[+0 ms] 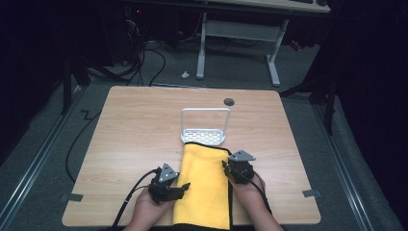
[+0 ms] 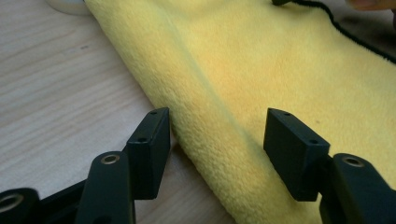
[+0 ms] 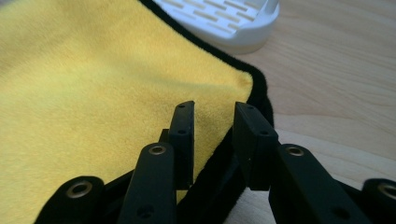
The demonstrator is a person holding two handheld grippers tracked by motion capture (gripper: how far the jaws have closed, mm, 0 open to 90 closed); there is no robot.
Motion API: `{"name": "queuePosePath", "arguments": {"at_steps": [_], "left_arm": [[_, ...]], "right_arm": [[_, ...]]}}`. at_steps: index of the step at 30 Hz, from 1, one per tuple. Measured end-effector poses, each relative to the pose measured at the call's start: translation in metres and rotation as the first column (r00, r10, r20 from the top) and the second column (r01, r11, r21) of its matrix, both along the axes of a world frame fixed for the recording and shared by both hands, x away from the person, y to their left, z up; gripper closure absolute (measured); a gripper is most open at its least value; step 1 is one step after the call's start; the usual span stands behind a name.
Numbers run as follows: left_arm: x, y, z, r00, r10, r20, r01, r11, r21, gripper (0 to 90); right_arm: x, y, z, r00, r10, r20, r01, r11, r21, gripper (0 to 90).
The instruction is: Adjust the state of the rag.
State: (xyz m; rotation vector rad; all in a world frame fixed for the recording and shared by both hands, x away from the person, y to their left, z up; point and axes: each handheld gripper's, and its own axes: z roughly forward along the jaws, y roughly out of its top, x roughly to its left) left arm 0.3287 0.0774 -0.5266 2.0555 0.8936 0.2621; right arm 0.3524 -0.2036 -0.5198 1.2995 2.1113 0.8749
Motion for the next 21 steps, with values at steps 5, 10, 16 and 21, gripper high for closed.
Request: {"name": "queuePosePath", "arguments": {"at_steps": [5,10,16,21], "left_arm": [[0.028,-0.001,0.007,0.9995,0.033,-0.003,-0.033,0.998,-0.055,60.5],[0.046,-0.019,0.003,0.9994,0.036,-0.002,-0.036,0.9985,0.042,64.3],[0.029,-0.02,-0.001,0.9993,0.025,0.029,-0.028,0.9945,0.101,63.5],[-0.001,-0.014,-0.001,0.9996,-0.009,0.025,0.006,0.9941,0.108,62.5]], "right_arm": [[-0.011,-0.011,0.003,0.9999,0.005,-0.013,-0.004,0.9987,0.051,70.0],[-0.024,-0.016,-0.004,0.9996,0.012,-0.027,-0.01,0.9974,0.071,69.3],[-0.025,-0.018,-0.008,0.9986,0.036,-0.039,-0.034,0.9976,0.06,69.2],[-0.039,-0.017,-0.006,0.9959,0.077,-0.048,-0.075,0.9965,0.038,69.2]]}}
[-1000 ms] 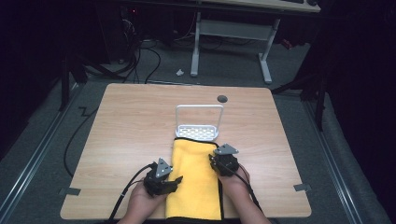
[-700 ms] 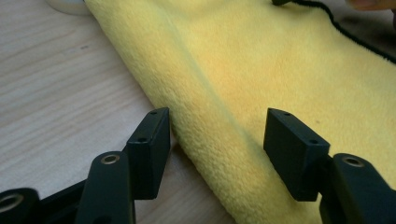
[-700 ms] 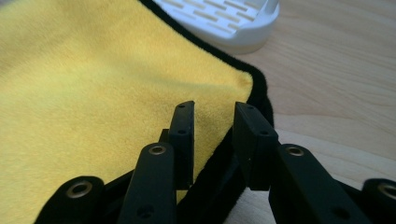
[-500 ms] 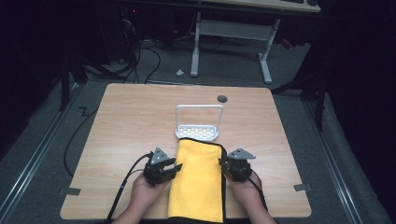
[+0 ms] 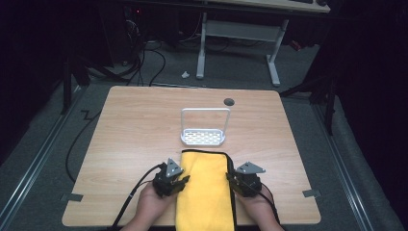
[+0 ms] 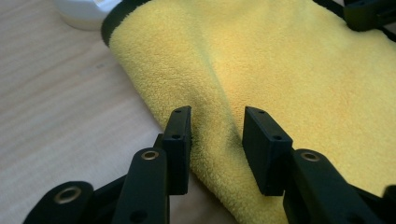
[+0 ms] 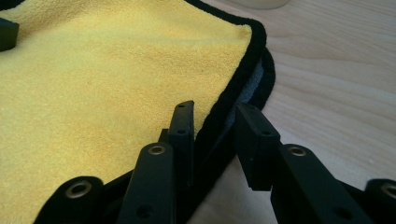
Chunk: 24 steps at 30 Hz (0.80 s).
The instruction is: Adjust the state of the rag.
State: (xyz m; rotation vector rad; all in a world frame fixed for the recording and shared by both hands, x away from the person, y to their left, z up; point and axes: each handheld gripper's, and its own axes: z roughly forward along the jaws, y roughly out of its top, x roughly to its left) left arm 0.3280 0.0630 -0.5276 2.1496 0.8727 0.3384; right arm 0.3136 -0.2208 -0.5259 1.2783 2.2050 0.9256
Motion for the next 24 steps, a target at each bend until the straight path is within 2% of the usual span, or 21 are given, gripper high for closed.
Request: {"name": "queuePosePath", "arguments": {"at_steps": [3,5,7,9,10,12,13,15,18,22,24], "left_arm": [[-0.011,0.004,0.001,0.9995,-0.016,-0.026,0.016,0.9998,-0.012,60.9],[-0.009,0.007,0.003,0.9984,-0.015,-0.055,0.013,0.9992,-0.038,55.8],[0.001,0.012,0.006,0.9976,0.01,-0.068,-0.015,0.997,-0.076,51.9],[0.013,0.017,0.008,0.9946,0.051,-0.091,-0.062,0.9898,-0.128,47.9],[0.024,0.019,0.009,0.99,0.078,-0.117,-0.096,0.9818,-0.164,45.5],[0.039,0.02,0.008,0.9832,0.106,-0.149,-0.132,0.975,-0.179,42.5],[0.045,0.019,0.008,0.9807,0.122,-0.153,-0.149,0.9714,-0.185,41.8],[0.053,0.017,0.007,0.9754,0.14,-0.17,-0.17,0.9698,-0.175,40.3],[0.058,0.015,0.006,0.9693,0.151,-0.194,-0.186,0.9665,-0.177,39.4],[0.058,0.014,0.005,0.966,0.155,-0.207,-0.191,0.9675,-0.166,38.9],[0.058,0.013,0.002,0.9634,0.148,-0.223,-0.187,0.9688,-0.163,38.6]], "right_arm": [[-0.01,0.001,0.0,0.9998,0.018,0.0,-0.018,0.9998,-0.005,69.2],[-0.016,0.001,0.0,0.9997,0.026,0.004,-0.026,0.9997,-0.005,68.9],[-0.017,0.0,0.001,0.9997,0.024,0.009,-0.024,0.9996,0.013,67.1],[-0.015,-0.004,0.002,0.9999,0.01,0.013,-0.011,0.9988,0.047,65.4],[-0.014,-0.005,0.003,0.9999,0.003,0.015,-0.003,0.9987,0.05,64.2],[-0.007,-0.006,0.005,0.9997,-0.019,0.016,0.018,0.9981,0.059,62.2],[-0.003,-0.006,0.006,0.9995,-0.027,0.019,0.025,0.9979,0.06,60.8],[0.007,-0.005,0.009,0.9991,-0.04,0.015,0.039,0.9965,0.074,56.1],[0.019,0.0,0.01,0.9987,-0.05,0.003,0.05,0.9949,0.088,51.6],[0.032,0.005,0.004,0.9984,-0.053,-0.02,0.055,0.9957,0.075,47.5],[0.038,0.004,-0.001,0.9959,-0.068,-0.06,0.073,0.9937,0.085,44.5]]}}
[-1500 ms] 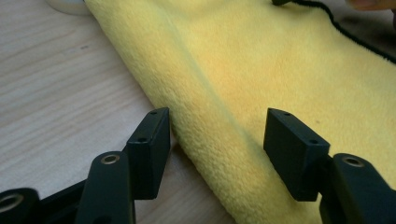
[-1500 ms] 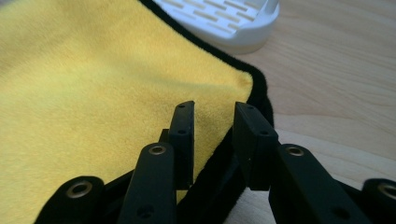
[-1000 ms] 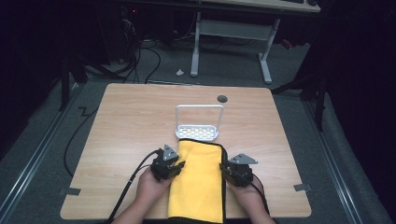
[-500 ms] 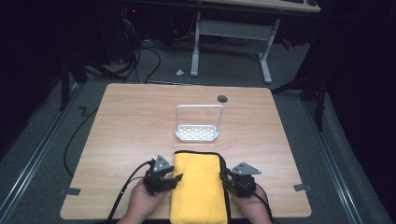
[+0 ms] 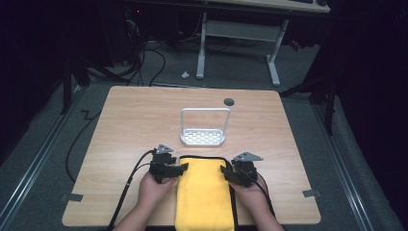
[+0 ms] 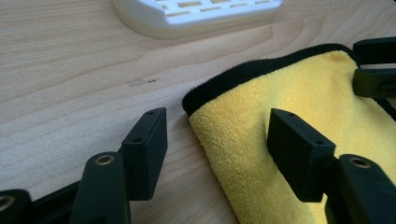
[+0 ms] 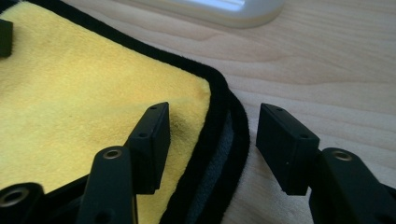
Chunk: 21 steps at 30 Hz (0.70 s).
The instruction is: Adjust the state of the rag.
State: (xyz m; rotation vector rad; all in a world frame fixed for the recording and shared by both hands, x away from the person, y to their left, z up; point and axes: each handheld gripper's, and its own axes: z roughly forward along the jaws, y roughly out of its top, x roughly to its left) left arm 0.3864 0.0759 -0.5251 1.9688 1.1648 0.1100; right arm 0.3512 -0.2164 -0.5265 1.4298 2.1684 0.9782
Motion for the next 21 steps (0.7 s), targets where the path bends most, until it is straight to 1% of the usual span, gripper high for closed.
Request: {"name": "queuePosePath", "arguments": {"at_steps": [1,4,5,7,9,10,12,14,16,17,19,21], "left_arm": [[0.0002,-0.0006,-0.0009,1.0,0.0,-0.005,0.0,1.0,0.001,38.5],[-0.0009,-0.0028,-0.0025,1.0,-0.007,-0.007,0.007,0.9996,-0.028,41.2],[-0.0017,-0.0039,-0.0029,1.0,-0.008,-0.002,0.008,0.9996,-0.027,41.8],[-0.0025,-0.0044,-0.0039,1.0,-0.008,-0.002,0.008,0.9992,-0.039,45.1],[-0.002,-0.0032,-0.0055,0.9999,-0.008,-0.015,0.007,0.9976,-0.07,50.2],[-0.0015,-0.0026,-0.0059,0.9998,-0.006,-0.021,0.004,0.9969,-0.078,52.0],[-0.0004,-0.0025,-0.0065,0.9996,-0.009,-0.028,0.006,0.9962,-0.086,55.8],[0.0004,-0.0028,-0.0066,0.9994,-0.01,-0.032,0.008,0.9964,-0.085,59.0],[0.001,-0.0026,-0.0066,0.9993,-0.008,-0.035,0.005,0.9963,-0.086,61.1],[0.0011,-0.0027,-0.0068,0.9994,-0.01,-0.034,0.007,0.9964,-0.085,62.6],[0.0012,-0.0025,-0.0069,0.9995,-0.012,-0.029,0.009,0.997,-0.076,64.6],[0.0014,-0.0022,-0.0071,0.9997,-0.013,-0.023,0.011,0.9975,-0.069,66.7]], "right_arm": [[0.0007,-0.0002,-0.0014,1.0,-0.002,0.001,0.002,1.0,-0.001,44.2],[-0.0005,0.0019,-0.0012,1.0,0.009,0.004,-0.009,0.9999,-0.013,47.1],[-0.0011,0.0025,-0.0013,0.9999,0.013,0.006,-0.013,0.9998,-0.017,47.7],[-0.001,0.0021,-0.0017,0.9999,0.011,0.009,-0.011,0.9999,-0.011,48.3],[-0.0011,0.0028,-0.0022,0.9999,0.005,0.011,-0.005,1.0,-0.005,49.4],[-0.0013,0.0035,-0.0023,0.9999,0.001,0.014,-0.001,1.0,-0.007,49.7],[-0.0016,0.0033,-0.0025,0.9999,-0.005,0.016,0.006,1.0,-0.007,51.6],[-0.0016,0.0025,-0.0026,0.9998,-0.007,0.02,0.008,0.9999,-0.01,54.3],[-0.0009,0.0016,-0.0023,0.9998,-0.005,0.018,0.005,1.0,-0.007,60.7],[-0.001,0.0025,-0.0025,0.9999,0.002,0.017,-0.002,1.0,0.004,63.2],[-0.0014,0.0062,-0.0028,0.9996,0.013,0.026,-0.013,0.9999,-0.01,68.1],[-0.0013,0.0085,-0.0027,0.9995,0.02,0.024,-0.02,0.9998,-0.007,71.5]]}}
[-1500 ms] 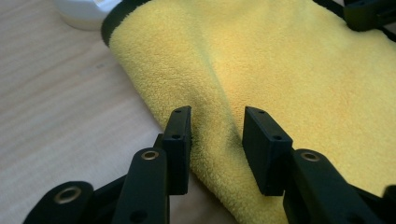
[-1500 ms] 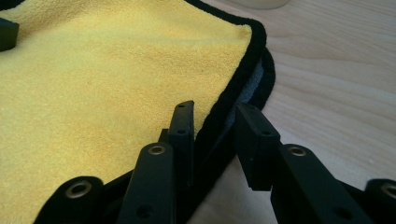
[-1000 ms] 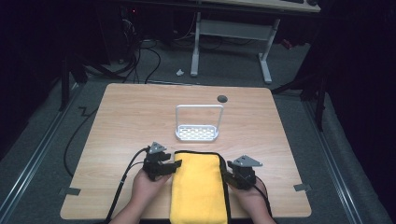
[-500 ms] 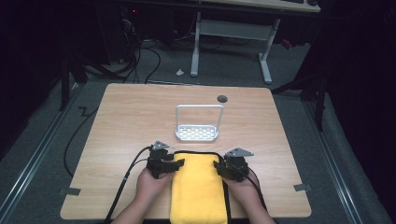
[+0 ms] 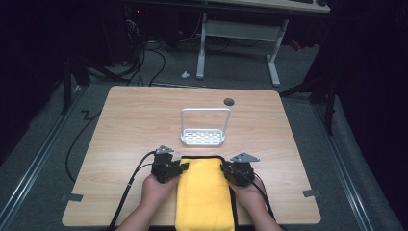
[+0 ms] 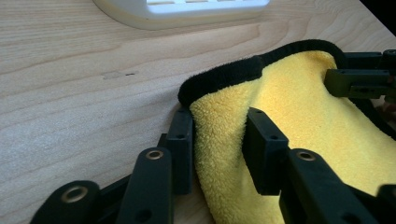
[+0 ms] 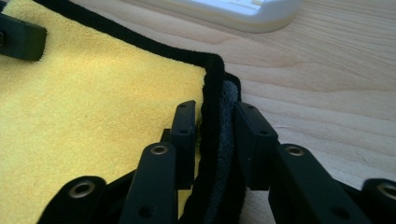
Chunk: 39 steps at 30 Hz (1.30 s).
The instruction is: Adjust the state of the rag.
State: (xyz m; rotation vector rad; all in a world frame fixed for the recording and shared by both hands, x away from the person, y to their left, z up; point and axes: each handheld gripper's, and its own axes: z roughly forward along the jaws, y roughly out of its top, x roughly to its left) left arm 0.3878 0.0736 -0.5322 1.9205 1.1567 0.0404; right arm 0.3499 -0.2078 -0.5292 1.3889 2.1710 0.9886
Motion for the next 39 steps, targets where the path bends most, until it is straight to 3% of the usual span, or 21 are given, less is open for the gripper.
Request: {"name": "queuePosePath", "arguments": {"at_steps": [2,6,9,12,14,18,24,31,39], "left_arm": [[0.001,0.0,0.0,1.0,-0.001,0.001,0.001,1.0,0.008,69.2],[0.005,-0.002,0.003,0.9989,-0.046,0.005,0.045,0.997,0.062,75.7],[0.004,-0.001,0.002,0.9967,-0.074,0.033,0.071,0.9946,0.075,80.5],[0.008,-0.002,0.002,0.9968,-0.07,0.037,0.067,0.9947,0.078,82.1],[0.008,-0.004,0.001,0.9961,-0.063,0.062,0.057,0.9946,0.086,82.7],[0.005,-0.005,0.001,0.9958,-0.034,0.085,0.028,0.9974,0.066,83.1],[0.003,-0.006,0.005,0.9897,-0.022,0.141,0.017,0.9992,0.036,84.3],[-0.001,-0.008,0.017,0.9732,-0.014,0.229,0.006,0.9993,0.037,84.5],[0.001,-0.009,0.032,0.9549,-0.008,0.297,-0.001,0.9996,0.028,84.5]], "right_arm": [[0.001,0.001,0.0,0.9999,0.015,-0.008,-0.015,0.9999,0.006,77.0],[0.004,-0.001,0.003,0.9976,0.063,-0.027,-0.063,0.998,0.0,80.2],[0.005,-0.005,0.003,0.9955,0.091,-0.027,-0.091,0.9958,0.004,81.0],[0.006,-0.005,0.003,0.9947,0.102,-0.012,-0.102,0.9947,-0.011,81.2],[0.007,-0.002,0.003,0.9952,0.098,0.007,-0.098,0.9947,-0.032,81.3],[0.007,-0.001,0.003,0.9966,0.079,0.024,-0.078,0.9963,-0.036,81.5],[0.002,0.0,0.007,0.9964,0.047,0.07,-0.046,0.9988,-0.018,81.8],[-0.001,0.003,0.018,0.9905,0.039,0.132,-0.037,0.9992,-0.016,82.1],[-0.002,0.002,0.03,0.9857,0.023,0.167,-0.024,0.9997,0.006,82.2]]}}
